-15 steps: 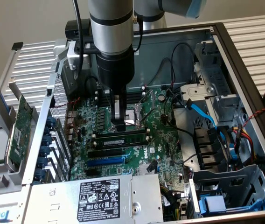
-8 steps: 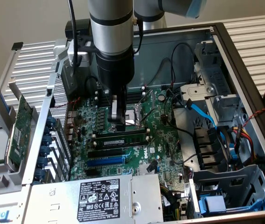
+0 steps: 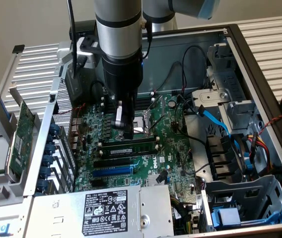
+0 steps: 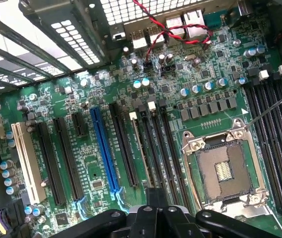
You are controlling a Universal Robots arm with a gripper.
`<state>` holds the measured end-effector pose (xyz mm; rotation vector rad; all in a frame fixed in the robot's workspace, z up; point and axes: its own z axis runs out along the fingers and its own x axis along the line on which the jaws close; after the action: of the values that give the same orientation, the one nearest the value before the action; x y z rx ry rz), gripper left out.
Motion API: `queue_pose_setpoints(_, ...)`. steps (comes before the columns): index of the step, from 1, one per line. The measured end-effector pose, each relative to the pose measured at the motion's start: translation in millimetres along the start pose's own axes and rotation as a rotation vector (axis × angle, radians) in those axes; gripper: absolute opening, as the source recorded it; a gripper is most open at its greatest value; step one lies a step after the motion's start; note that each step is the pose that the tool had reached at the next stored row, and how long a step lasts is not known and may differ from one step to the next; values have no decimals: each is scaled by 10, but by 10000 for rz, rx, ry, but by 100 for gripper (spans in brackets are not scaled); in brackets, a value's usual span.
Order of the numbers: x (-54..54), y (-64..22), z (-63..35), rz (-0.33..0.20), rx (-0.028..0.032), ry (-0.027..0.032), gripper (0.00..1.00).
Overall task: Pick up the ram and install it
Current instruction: 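Press down the ram until it locks into place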
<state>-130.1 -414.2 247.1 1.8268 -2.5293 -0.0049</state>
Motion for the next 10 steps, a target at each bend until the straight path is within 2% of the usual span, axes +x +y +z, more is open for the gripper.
queue_pose_setpoints(6,1,1,0,563,-20,-34,10)
queue_pose_setpoints(10,1,0,-1,811,-37,-77,10)
